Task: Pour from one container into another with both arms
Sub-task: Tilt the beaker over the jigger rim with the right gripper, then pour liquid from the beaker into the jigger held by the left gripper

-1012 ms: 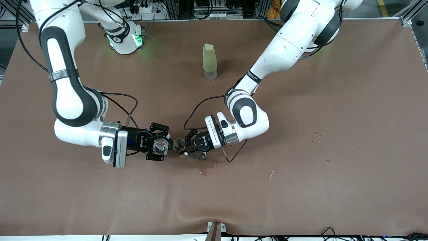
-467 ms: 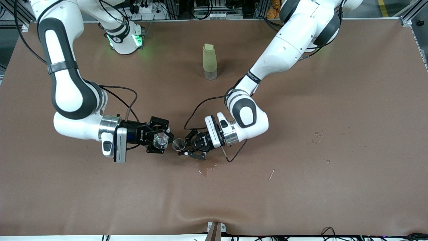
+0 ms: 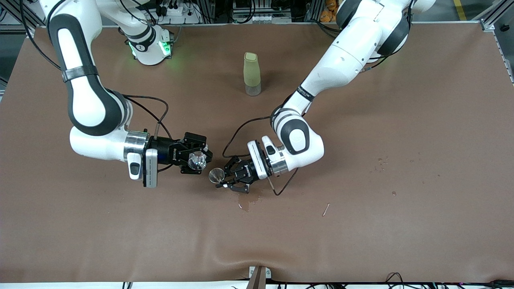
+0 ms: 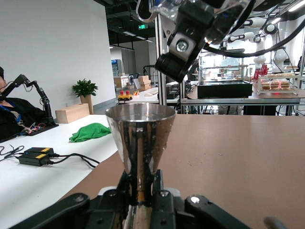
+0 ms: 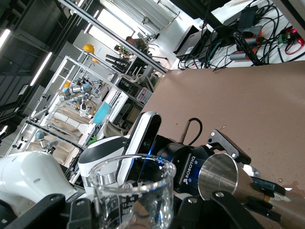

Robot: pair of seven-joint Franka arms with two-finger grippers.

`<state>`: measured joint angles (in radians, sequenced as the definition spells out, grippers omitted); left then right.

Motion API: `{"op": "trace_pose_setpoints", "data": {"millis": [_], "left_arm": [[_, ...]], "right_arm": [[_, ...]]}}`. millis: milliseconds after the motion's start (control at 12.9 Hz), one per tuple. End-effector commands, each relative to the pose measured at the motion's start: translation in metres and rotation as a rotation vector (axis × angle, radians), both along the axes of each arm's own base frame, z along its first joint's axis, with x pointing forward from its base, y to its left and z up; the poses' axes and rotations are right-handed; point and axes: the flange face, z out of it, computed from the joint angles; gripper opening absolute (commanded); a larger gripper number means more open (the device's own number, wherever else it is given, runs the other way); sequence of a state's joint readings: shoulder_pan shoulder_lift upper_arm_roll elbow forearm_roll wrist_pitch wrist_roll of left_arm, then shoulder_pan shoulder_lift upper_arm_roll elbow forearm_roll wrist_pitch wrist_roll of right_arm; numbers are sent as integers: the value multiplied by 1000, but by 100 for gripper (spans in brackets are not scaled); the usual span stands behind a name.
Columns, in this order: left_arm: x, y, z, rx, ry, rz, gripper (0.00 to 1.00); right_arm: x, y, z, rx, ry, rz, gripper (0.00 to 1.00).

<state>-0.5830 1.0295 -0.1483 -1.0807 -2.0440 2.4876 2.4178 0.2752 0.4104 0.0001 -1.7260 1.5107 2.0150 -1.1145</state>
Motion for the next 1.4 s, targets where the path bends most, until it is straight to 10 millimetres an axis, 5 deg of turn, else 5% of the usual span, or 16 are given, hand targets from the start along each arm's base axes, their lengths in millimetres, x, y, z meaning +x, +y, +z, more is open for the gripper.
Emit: {"op": "trace_pose_setpoints", "data": {"millis": [0,1323], "left_arm": [[2,-2,2,-29,11,13,0],[-4,-7,1,-49,31,21,0]], "right_arm": [[-10,7,7,-30,20,-32,0],[-12,18,7,-10,253,-87,0]]}}
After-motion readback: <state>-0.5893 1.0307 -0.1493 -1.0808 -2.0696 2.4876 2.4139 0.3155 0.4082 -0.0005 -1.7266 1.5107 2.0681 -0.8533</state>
